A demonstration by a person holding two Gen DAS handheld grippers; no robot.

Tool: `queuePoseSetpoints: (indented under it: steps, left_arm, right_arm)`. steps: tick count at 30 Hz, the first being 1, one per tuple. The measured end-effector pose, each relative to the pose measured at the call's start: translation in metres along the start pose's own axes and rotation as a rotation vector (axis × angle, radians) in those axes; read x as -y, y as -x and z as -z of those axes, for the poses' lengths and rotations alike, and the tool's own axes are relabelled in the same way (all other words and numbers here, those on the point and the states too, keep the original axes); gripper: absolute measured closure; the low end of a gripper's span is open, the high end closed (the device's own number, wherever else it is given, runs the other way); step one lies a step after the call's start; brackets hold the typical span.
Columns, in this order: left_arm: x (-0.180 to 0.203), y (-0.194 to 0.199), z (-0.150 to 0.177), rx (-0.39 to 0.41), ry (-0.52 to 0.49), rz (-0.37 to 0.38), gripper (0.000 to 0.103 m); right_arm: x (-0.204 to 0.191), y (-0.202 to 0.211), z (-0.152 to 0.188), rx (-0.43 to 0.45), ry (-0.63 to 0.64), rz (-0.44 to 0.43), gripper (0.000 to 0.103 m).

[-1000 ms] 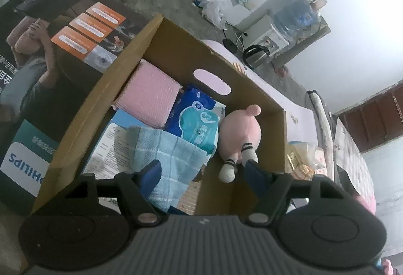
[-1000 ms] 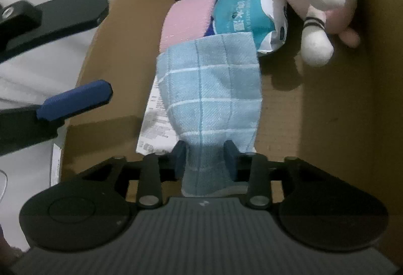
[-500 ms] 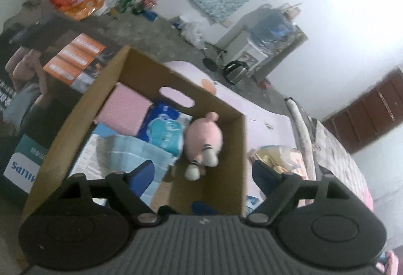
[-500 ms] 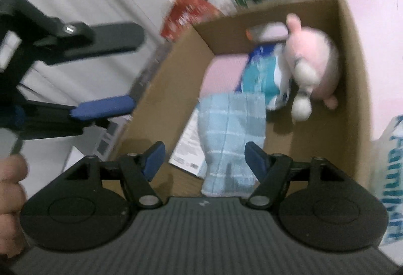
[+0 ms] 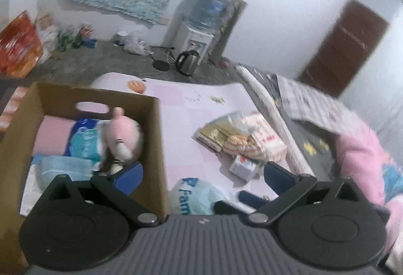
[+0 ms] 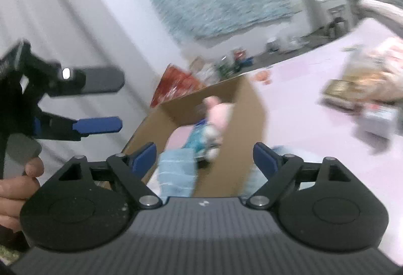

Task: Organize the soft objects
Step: 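Withdraw both tools from the box back toward the pile on the bed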

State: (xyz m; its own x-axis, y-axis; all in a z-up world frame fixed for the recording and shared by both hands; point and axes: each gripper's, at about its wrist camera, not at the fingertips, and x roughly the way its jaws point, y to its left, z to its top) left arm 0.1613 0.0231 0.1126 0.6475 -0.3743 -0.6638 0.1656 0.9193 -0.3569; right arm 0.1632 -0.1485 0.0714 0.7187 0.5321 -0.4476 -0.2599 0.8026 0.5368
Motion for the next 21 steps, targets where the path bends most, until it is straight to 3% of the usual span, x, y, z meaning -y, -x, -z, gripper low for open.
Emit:
queuePoseSetpoints:
  steps: [5,10,21]
  left_arm:
    - [0.042,-0.029,0.020,-0.004,-0.123,0.062,0.000]
    - [0.080,-0.051,0.042,-0.013,-0.215,0.113,0.000]
    - [0.107,-0.073,0.076,-0.008,-0.247,0.011,0.000]
  right_arm:
    - [0.063,0.043,0.011,0.073,-0.133,0.115,0.014]
    - [0.104,0.059,0.033,0.106,-0.194,0.180,0.013]
    - [0.156,0.079,0.047,0.116,-0.227,0.182,0.013]
